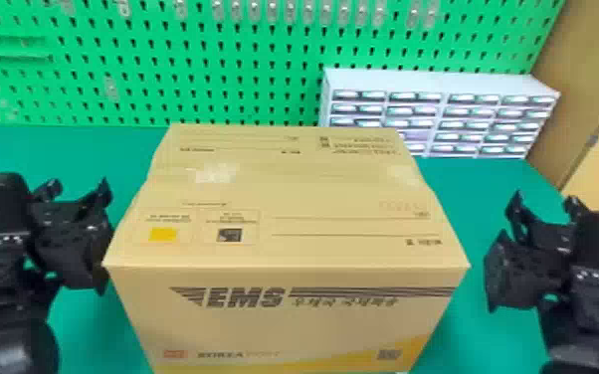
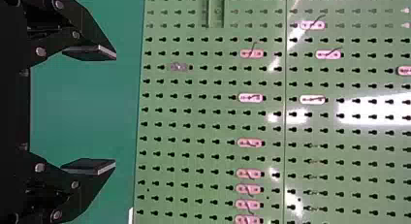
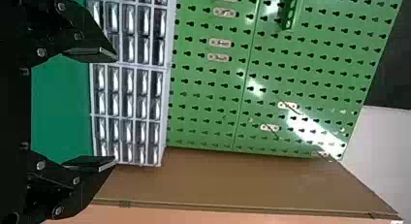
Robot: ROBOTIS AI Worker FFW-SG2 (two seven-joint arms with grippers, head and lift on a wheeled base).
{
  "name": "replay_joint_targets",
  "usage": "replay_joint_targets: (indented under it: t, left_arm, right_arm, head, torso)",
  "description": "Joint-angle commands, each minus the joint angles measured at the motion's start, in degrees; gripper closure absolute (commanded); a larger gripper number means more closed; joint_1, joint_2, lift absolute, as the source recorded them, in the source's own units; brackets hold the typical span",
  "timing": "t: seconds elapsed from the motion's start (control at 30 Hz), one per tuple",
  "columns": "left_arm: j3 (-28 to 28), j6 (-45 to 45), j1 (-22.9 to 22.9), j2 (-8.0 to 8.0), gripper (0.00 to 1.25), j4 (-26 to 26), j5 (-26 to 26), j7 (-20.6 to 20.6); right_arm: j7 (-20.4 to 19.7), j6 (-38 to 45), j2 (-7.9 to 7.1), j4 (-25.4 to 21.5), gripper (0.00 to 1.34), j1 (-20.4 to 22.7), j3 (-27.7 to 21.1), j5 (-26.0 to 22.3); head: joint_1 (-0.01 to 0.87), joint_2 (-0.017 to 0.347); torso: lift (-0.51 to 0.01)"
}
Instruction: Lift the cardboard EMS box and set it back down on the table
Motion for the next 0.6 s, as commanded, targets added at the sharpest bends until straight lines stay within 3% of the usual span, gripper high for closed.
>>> replay_joint_targets:
  t: [0.0, 0.33, 0.57]
  left_arm:
    - [-0.75, 0.03, 0.18, 0.0, 0.46, 0.0, 0.06, 0.0]
    - [-2.16, 0.64, 0.45, 0.0, 0.46, 0.0, -0.21, 0.0]
    - [-2.6, 0.73, 0.8, 0.0, 0.46, 0.0, -0.12, 0.0]
  right_arm:
    - [0.0, 0.0, 0.13, -0.05, 0.5, -0.33, 0.76, 0.1]
    - [0.0, -0.09, 0.57, -0.13, 0.5, -0.77, 1.55, 0.63]
    - [0.0, -0.09, -0.04, -0.13, 0.5, -1.12, 2.7, 0.71]
  head:
    - [0.678, -0.014]
    - [0.678, -0.014]
    - [0.678, -0.014]
  torso:
    - [-0.092]
    - [-0.092]
    - [-0.092]
